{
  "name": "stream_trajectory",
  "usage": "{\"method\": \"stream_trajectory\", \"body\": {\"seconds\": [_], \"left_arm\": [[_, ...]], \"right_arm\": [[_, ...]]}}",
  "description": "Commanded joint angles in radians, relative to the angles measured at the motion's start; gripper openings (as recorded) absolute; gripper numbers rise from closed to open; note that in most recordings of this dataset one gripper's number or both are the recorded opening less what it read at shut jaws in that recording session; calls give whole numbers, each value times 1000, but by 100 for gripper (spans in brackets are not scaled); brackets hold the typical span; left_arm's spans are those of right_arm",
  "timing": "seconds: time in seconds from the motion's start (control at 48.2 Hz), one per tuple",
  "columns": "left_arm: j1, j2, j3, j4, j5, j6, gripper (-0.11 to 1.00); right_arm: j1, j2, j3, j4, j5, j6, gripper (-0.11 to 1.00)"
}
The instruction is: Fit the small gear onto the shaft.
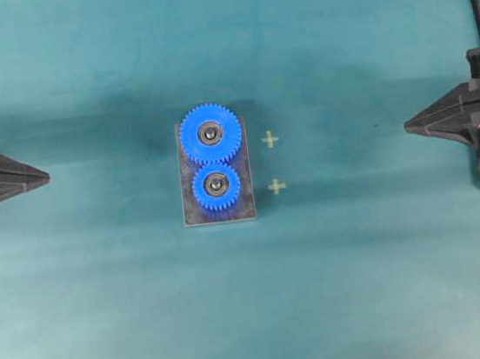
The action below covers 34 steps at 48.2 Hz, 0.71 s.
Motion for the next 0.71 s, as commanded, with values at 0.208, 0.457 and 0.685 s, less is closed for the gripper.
{"method": "stream_trajectory", "body": {"seconds": [0.208, 0.457, 0.685], "left_arm": [[2, 25, -35, 3, -6, 2, 0], [3, 31, -31, 3, -14, 9, 0], [3, 26, -34, 3, -14, 20, 0]], "right_arm": [[-3, 11, 2, 0, -37, -2, 0], [-3, 11, 3, 0, -40, -2, 0], [-3, 11, 8, 0, -41, -2, 0]]}}
